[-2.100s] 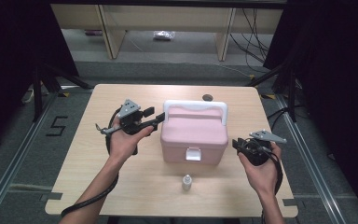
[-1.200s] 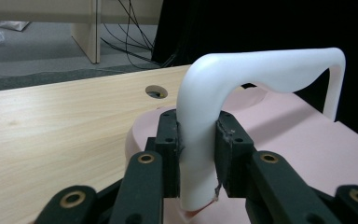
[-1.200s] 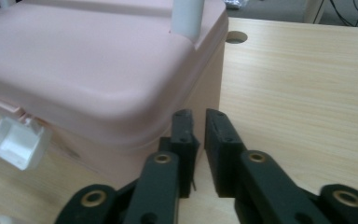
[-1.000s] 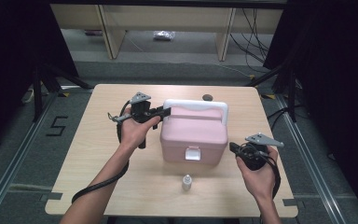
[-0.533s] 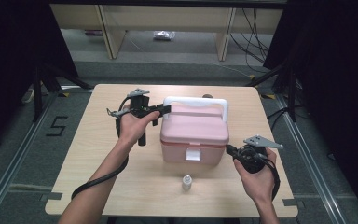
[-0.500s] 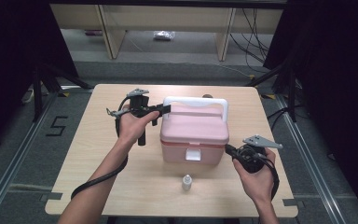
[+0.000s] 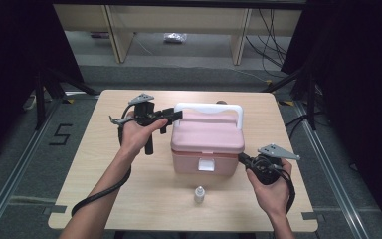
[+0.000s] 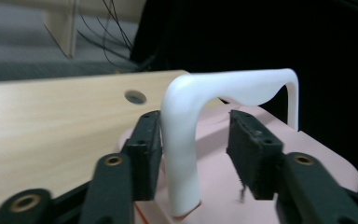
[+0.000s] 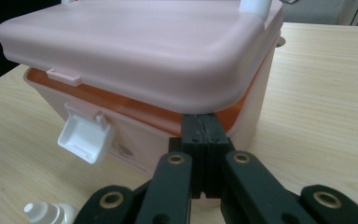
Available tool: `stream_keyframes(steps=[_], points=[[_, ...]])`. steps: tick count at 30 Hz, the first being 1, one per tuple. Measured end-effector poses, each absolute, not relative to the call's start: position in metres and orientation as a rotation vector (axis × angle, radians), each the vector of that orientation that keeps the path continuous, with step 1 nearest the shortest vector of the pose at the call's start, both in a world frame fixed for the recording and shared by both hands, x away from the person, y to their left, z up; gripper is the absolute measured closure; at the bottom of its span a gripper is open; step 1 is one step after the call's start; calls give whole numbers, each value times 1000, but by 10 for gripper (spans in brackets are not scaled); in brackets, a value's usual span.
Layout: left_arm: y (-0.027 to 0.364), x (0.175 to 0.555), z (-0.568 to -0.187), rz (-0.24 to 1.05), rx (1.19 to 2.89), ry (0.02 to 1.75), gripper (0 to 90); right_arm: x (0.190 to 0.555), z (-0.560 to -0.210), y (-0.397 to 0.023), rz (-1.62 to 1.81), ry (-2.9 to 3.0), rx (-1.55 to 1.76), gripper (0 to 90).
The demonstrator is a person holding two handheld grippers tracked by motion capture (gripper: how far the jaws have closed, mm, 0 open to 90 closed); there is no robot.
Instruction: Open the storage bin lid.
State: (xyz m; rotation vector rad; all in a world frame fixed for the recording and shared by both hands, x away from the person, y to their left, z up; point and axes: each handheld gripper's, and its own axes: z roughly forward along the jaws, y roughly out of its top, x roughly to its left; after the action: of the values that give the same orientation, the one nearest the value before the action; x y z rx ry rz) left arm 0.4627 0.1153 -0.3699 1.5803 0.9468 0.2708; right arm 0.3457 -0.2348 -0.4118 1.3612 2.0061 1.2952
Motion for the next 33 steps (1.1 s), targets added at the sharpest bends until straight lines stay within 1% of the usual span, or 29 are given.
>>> stream_keyframes(steps=[2,3,4,5,6,7,8,9,10,11,13,14,17,18,19,22,23,24,28,31,33], points=[[119,452,-365,332,1578,902,493,347,-413,-234,1276,1990,1355,900],[122,438,-362,374,1595,844,557,345,-411,-234,1285,2005,1352,900],[122,431,-362,384,1608,814,599,345,-410,-234,1286,1992,1340,900],[122,431,-362,384,1608,814,639,345,-410,-234,1286,1992,1340,900],[122,423,-363,384,1619,785,639,345,-410,-234,1287,1991,1342,900],[121,408,-366,374,1633,724,710,344,-409,-234,1282,1986,1341,900],[121,408,-366,374,1633,724,741,344,-409,-234,1282,1986,1341,900],[120,400,-369,365,1650,699,741,344,-409,-234,1281,1987,1340,900],[119,394,-371,358,1666,686,787,344,-409,-233,1285,1974,1340,900],[117,388,-375,347,1672,666,812,344,-409,-233,1290,1982,1349,900],[113,377,-381,327,1697,631,830,344,-409,-232,1297,1978,1344,900],[111,373,-385,319,1708,625,873,343,-407,-230,1302,1964,1382,900],[105,366,-394,317,1735,605,892,344,-406,-232,1286,1966,1329,900],[102,364,-398,324,1751,595,893,342,-404,-229,1309,1954,1392,900],[99,362,-400,325,1760,589,893,344,-403,-231,1294,1961,1341,900],[88,359,-409,322,1784,535,892,343,-402,-230,1302,1950,1365,900],[81,359,-415,318,1794,507,890,345,-400,-232,1292,1959,1319,900],[77,359,-418,316,1800,488,889,345,-400,-230,1307,1949,1348,900],[67,359,-424,308,1810,468,887,346,-398,-231,1274,1954,1313,900],[56,362,-431,317,1832,437,887,345,-397,-229,1309,1942,1349,900],[46,364,-437,333,1852,417,887,347,-396,-231,1295,1948,1308,900]])
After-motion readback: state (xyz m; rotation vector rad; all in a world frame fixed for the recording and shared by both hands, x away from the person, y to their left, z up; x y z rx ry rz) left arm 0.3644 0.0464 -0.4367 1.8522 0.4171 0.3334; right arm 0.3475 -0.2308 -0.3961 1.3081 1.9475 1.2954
